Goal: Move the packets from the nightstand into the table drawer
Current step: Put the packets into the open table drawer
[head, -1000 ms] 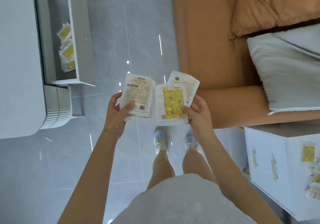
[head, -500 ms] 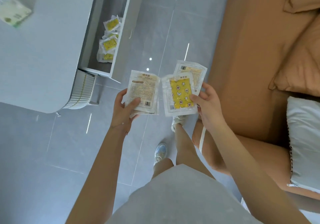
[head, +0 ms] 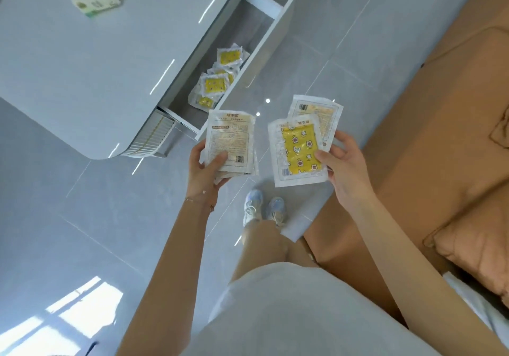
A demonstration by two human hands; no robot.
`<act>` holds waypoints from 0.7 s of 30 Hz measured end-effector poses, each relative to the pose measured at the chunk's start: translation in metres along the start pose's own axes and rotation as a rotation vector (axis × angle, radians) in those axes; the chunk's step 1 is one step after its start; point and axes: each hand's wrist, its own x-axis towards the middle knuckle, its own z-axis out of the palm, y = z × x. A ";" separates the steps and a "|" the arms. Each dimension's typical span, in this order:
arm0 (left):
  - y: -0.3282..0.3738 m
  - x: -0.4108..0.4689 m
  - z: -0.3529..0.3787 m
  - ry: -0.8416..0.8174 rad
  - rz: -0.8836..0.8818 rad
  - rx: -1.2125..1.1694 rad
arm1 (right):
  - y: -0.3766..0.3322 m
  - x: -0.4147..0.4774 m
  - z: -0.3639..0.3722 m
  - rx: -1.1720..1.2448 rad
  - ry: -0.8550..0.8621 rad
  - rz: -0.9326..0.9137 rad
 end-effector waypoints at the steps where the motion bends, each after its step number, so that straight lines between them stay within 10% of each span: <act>1: 0.004 0.006 0.000 0.019 -0.002 -0.018 | -0.007 0.009 0.005 -0.005 -0.012 0.003; 21: 0.096 0.219 0.017 0.207 -0.159 -0.051 | -0.129 0.239 0.147 -0.320 -0.169 0.014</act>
